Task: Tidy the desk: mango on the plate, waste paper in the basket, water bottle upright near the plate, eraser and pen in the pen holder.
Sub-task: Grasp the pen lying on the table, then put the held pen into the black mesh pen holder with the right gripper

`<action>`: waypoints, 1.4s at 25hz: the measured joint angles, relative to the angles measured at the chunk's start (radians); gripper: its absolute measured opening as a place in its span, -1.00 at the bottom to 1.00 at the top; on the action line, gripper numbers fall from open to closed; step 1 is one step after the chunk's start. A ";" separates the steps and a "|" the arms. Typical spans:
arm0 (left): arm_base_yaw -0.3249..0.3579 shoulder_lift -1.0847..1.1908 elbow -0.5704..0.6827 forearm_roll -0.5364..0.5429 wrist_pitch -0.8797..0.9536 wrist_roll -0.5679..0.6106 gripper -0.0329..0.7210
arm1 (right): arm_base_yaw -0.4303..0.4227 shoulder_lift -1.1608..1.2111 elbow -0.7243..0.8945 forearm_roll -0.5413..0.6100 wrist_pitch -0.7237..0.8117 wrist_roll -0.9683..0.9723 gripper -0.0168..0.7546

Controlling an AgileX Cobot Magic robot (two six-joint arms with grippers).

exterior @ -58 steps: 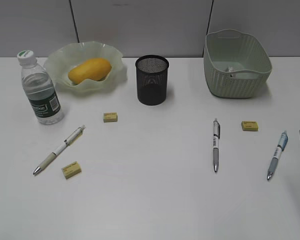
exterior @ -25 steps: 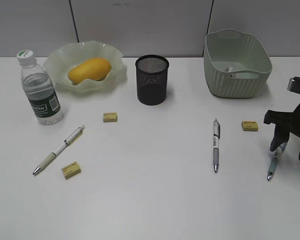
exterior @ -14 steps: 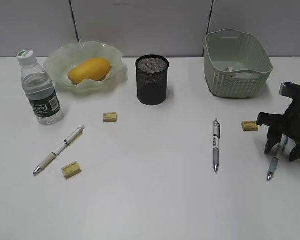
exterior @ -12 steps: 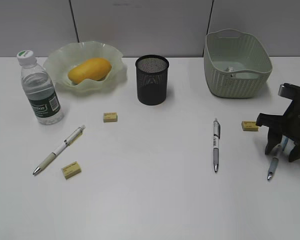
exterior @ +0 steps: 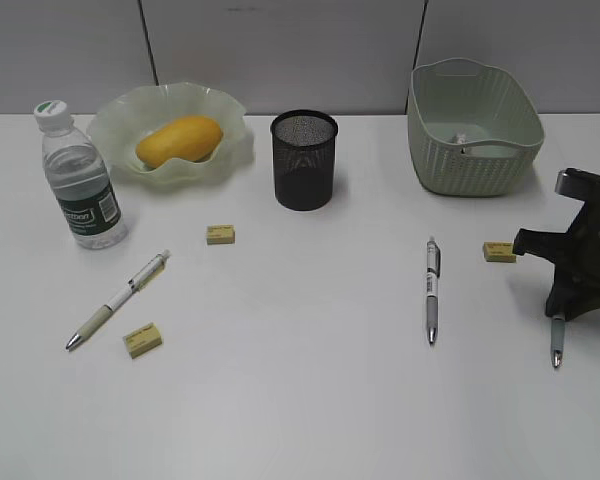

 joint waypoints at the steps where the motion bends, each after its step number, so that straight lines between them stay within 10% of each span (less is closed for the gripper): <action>1: 0.000 0.000 0.000 0.000 0.000 0.000 0.49 | 0.000 -0.001 0.000 0.000 0.002 -0.009 -0.65; 19: 0.000 0.000 0.000 0.000 0.000 0.000 0.49 | 0.036 -0.355 -0.139 0.052 0.019 -0.201 -0.65; 35: 0.000 0.000 0.000 0.000 0.000 0.000 0.49 | 0.379 -0.338 -0.336 0.047 -0.493 -0.264 -0.65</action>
